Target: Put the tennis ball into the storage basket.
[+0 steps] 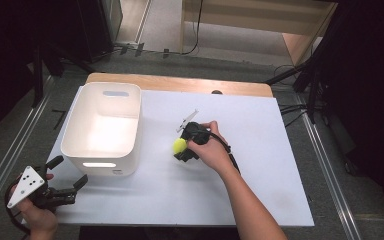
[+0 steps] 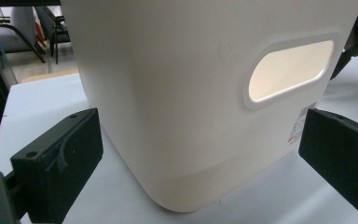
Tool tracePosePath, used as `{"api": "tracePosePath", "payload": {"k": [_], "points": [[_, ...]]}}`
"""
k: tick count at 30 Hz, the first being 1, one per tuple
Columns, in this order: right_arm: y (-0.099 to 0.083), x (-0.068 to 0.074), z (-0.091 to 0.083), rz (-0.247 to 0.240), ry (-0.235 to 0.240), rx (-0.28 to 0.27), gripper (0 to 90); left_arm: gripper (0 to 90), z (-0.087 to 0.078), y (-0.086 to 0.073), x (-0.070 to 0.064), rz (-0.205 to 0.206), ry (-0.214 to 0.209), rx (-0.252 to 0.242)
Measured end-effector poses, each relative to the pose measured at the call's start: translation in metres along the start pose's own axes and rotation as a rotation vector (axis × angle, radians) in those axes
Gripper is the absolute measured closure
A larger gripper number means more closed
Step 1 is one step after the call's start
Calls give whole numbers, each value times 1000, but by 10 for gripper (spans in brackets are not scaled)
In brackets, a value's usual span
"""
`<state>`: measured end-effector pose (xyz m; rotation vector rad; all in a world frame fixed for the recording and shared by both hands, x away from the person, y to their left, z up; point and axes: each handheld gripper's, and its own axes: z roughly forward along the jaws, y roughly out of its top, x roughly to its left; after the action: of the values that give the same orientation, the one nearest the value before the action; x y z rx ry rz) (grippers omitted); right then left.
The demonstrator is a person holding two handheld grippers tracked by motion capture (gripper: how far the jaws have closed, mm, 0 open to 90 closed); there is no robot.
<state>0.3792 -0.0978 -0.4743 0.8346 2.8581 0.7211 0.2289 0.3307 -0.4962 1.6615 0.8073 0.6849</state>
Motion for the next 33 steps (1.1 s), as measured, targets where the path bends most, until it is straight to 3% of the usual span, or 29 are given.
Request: {"api": "tracePosePath", "payload": {"k": [3, 8, 11, 13, 33], "points": [[0, -1, 2, -5, -22, 8, 125, 0, 0, 0, 0, 0, -2, -2], [2, 0, 5, -1, -20, 1, 132, 0, 0, 0, 0, -2, 0, 2], [2, 0, 7, -7, -27, 13, 186, 0, 0, 0, 0, -2, 0, 4], [3, 1, 7, -4, -11, 8, 232, 0, 0, 0, 1, -2, 0, 5], [4, 0, -4, 8, 38, -9, 240, 0, 0, 0, 1, -3, 0, 4]]}}
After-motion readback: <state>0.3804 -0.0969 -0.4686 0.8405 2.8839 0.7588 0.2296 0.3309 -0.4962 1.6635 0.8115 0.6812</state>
